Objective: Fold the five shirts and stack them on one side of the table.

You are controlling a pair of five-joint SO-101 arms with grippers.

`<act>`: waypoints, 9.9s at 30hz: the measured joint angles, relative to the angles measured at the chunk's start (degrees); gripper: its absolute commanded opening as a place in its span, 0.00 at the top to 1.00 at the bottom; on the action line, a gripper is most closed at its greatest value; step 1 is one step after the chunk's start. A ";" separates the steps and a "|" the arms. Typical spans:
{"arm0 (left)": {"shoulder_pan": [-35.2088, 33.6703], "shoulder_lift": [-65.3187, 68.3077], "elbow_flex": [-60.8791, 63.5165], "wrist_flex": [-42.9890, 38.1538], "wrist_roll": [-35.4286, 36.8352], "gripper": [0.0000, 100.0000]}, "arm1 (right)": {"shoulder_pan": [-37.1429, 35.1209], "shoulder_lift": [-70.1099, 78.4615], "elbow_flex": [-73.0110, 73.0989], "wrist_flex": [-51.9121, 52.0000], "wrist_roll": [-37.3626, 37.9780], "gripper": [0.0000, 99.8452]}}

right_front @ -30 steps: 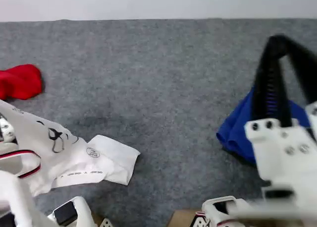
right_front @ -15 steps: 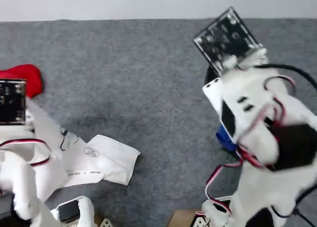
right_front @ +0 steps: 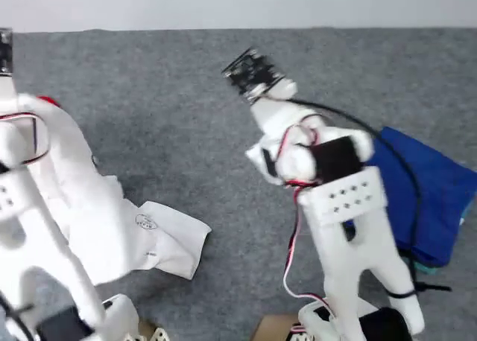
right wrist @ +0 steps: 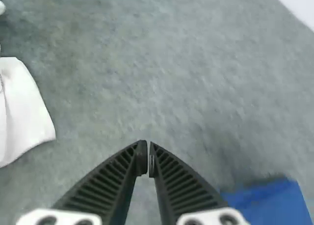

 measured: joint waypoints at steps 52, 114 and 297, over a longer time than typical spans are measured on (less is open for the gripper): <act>-23.91 24.00 0.00 3.16 -26.29 1.00 | -42.37 75.87 -61.98 12.48 -36.75 0.80; -30.07 22.33 3.60 1.05 -27.78 0.99 | -46.07 84.57 -69.19 8.62 -26.29 0.99; 14.77 -29.45 42.37 -24.70 -16.00 0.99 | 16.09 56.18 -87.91 9.49 28.48 0.99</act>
